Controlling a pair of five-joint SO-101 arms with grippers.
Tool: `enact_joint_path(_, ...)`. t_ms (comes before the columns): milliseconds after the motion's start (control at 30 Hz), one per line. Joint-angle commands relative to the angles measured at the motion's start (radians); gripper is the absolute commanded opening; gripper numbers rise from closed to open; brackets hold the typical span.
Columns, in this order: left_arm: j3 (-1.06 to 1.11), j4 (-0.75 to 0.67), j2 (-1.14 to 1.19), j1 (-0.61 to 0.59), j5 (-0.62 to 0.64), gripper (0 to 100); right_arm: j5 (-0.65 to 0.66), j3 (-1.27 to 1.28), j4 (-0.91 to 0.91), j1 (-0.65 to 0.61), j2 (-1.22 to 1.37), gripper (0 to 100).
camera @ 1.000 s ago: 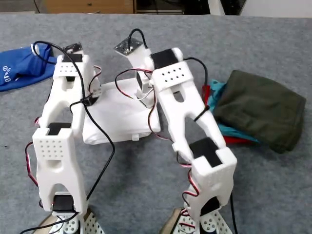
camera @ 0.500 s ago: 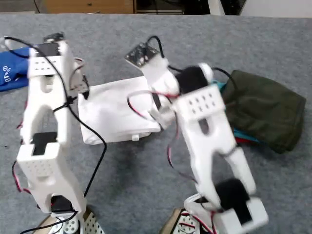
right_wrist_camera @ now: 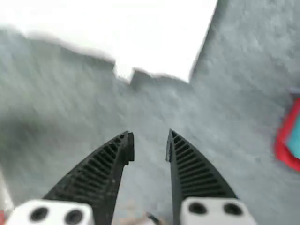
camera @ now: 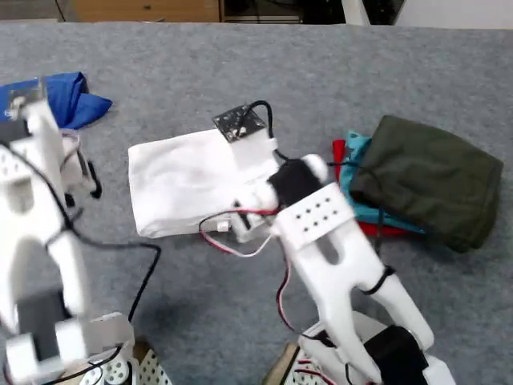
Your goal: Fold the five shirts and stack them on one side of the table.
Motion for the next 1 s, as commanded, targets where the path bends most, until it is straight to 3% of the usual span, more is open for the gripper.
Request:
enact_joint_path(0, 0.387, -0.221, -0.291, -0.054, -0.029, 16, -0.164, 0.031, -0.189, -0.031, 0.007, 13.9)
enact_joint_path(200, 0.756, -0.512, -0.542, -0.129, -0.028, 16, -0.339, -0.056, -0.232, -0.031, 0.249, 28.0)
enact_joint_path(300, 0.855, -0.626, -0.570, -0.158, 0.011, 16, -0.414, -0.174, -0.184, -0.035, 0.395, 34.6)
enact_joint_path(433, 0.977, -0.838, -0.518, -0.170, 0.084, 16, -0.493, -0.346, -0.147, -0.042, 0.575, 35.2)
enact_joint_path(667, 0.931, -0.829, -0.437, -0.175, 0.086, 16, -0.592, -0.549, -0.137, -0.051, 0.808, 35.5)
enact_joint_path(967, 0.931, -0.830, -0.430, -0.175, 0.084, 16, -0.598, -0.670, -0.127, -0.047, 1.003, 33.8)
